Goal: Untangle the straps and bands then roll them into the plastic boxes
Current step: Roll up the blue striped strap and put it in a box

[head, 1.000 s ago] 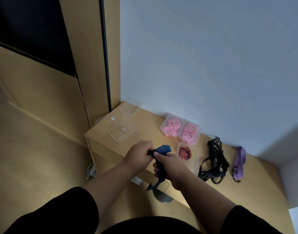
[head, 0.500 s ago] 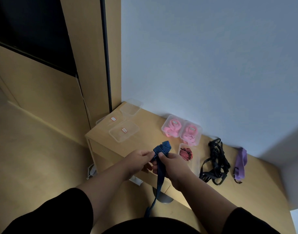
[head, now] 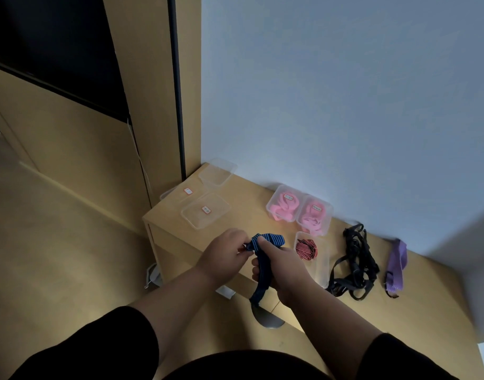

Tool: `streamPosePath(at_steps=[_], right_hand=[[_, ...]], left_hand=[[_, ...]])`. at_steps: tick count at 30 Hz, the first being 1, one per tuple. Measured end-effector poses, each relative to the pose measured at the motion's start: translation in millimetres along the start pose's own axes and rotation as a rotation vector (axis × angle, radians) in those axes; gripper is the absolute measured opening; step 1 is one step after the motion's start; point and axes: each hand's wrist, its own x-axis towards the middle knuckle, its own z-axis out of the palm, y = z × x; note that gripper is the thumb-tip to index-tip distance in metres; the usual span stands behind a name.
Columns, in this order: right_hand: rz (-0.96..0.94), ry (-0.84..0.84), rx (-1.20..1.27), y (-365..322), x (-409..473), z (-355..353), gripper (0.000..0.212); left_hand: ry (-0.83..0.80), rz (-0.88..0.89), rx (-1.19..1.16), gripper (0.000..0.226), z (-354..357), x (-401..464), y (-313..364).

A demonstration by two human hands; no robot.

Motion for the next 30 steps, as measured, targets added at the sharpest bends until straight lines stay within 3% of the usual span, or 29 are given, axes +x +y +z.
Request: streamPosePath(at_steps=[3,5,7,10,13,18,21,25,30], right_hand=[[-0.052,-0.036,0.025,-0.5,0.0,-2.6,0.024],[-0.064,-0.067,-0.019,-0.5,-1.8,-2.8,0.02],[-0.055,-0.099,-0.064,-0.7,-4.7,-1.2,0.019],[-0.052,-0.126,-0.145,-0.4,-8.1,0.8,0.021],[-0.03,-0.067,-0.201,1.3,-6.5,-0.5,0.029],[0.018,-0.045,-0.13,2.2,-2.6,-4.3,0.027],[0.044,-0.061,-0.056,0.6,-4.1,-3.3,0.038],[0.098,-0.001,-0.014,0.7,-3.6,0.3,0.055],[0.052,0.031,-0.055,2.0,-1.7,-2.4,0.049]], left_hand=[[-0.079,-0.226,-0.375,0.028,-5.1,-1.5,3.3],[-0.113,-0.399,-0.736,0.028,-9.8,-1.0,7.3],[-0.16,-0.488,-0.883,0.024,-14.1,-0.7,7.6],[-0.247,-0.453,-0.867,0.024,-13.2,-0.9,6.3],[-0.176,-0.439,-0.856,0.029,-10.4,1.9,1.4],[-0.063,-0.229,-0.43,0.024,-9.5,1.5,0.9],[-0.033,-0.066,-0.164,0.02,-6.2,1.9,-1.7],[-0.094,0.046,-0.177,0.023,-1.4,-0.2,-7.8],[-0.148,0.031,-0.259,0.031,-4.3,-1.8,-7.3]])
